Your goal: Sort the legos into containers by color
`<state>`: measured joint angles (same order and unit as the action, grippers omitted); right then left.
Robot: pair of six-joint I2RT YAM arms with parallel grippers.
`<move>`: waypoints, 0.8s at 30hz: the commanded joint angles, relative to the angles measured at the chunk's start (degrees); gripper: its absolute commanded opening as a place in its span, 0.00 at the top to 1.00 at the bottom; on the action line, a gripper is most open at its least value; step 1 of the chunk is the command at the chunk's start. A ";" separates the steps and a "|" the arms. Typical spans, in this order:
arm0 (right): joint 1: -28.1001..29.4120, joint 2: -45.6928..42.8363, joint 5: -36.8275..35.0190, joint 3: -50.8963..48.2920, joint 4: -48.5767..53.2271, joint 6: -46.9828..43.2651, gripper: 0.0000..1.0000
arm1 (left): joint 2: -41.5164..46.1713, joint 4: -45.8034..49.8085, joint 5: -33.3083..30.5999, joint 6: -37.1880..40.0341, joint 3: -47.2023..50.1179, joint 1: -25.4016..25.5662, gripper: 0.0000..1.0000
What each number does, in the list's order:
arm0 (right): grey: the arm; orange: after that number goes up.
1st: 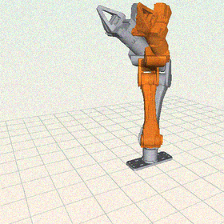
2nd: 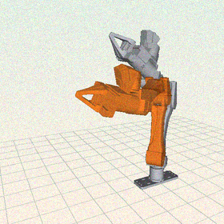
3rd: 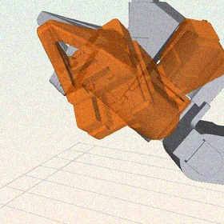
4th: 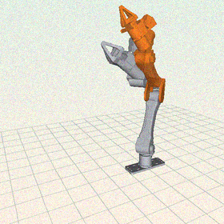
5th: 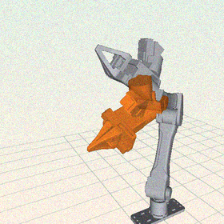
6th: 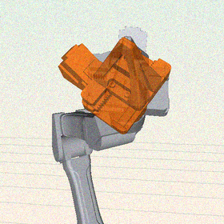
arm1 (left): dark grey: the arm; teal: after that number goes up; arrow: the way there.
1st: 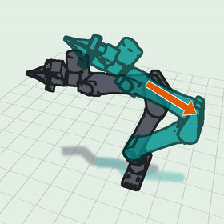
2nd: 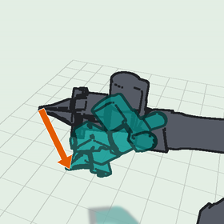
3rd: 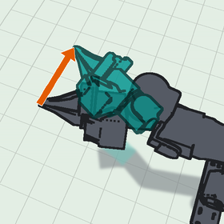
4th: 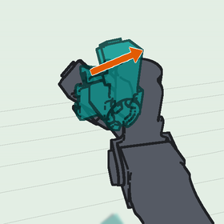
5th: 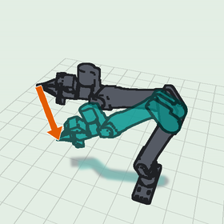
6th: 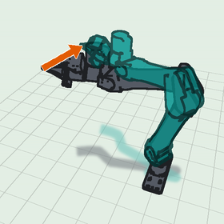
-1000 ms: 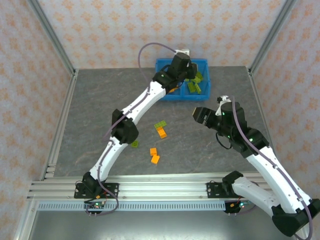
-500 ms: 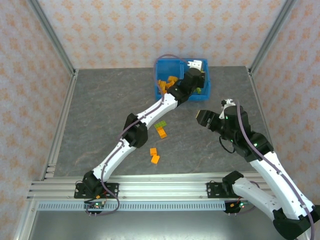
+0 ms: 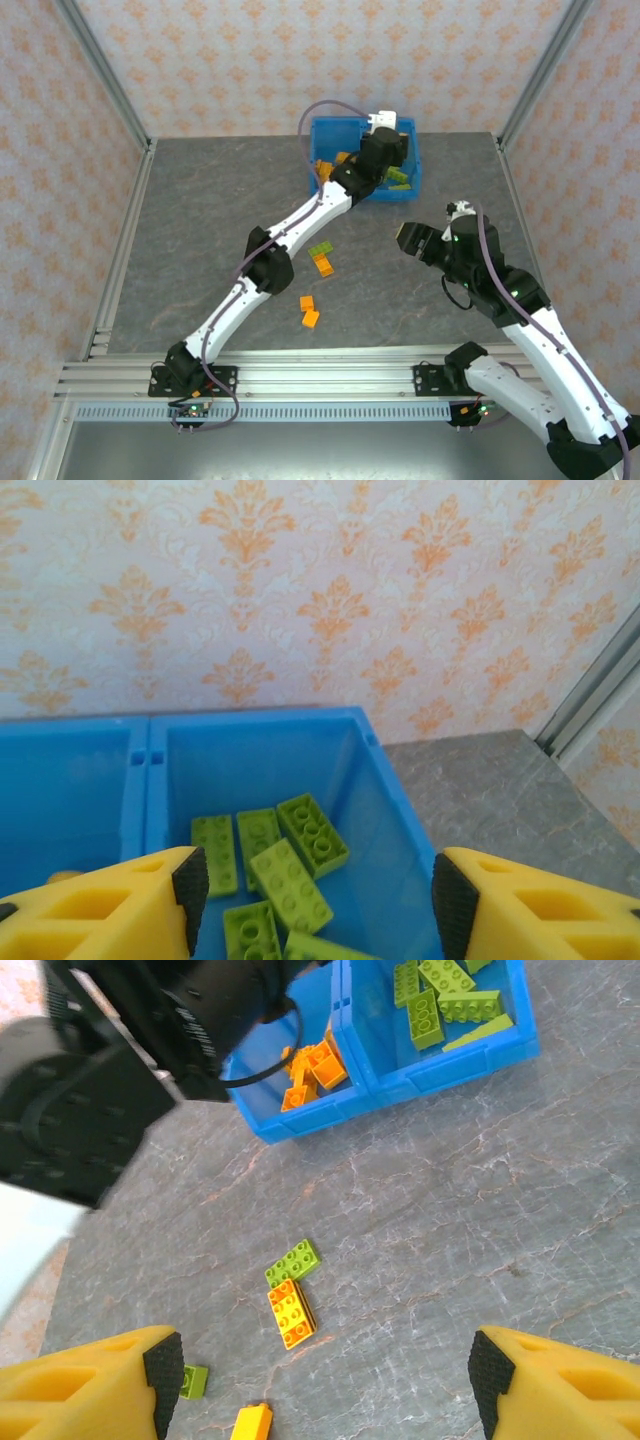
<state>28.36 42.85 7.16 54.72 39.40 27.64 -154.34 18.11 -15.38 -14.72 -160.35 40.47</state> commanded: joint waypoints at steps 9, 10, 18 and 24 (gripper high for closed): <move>0.39 18.49 8.15 3.32 -0.35 -12.89 0.21 | 57.82 -2.41 19.01 7.08 53.77 -6.81 0.31; 0.38 21.06 10.03 4.08 -1.31 -13.24 0.21 | 62.65 -2.23 19.51 8.44 58.80 -7.91 0.29; 5.41 44.10 2.88 17.80 1.76 -5.77 0.22 | 90.88 14.77 26.36 40.53 84.05 -8.87 0.00; 8.64 59.39 -0.24 26.46 4.43 13.84 0.19 | 110.55 26.05 28.80 65.91 102.60 -8.78 0.00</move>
<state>35.40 97.03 11.60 77.01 39.05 30.11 -49.50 34.79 11.44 33.58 -62.06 31.51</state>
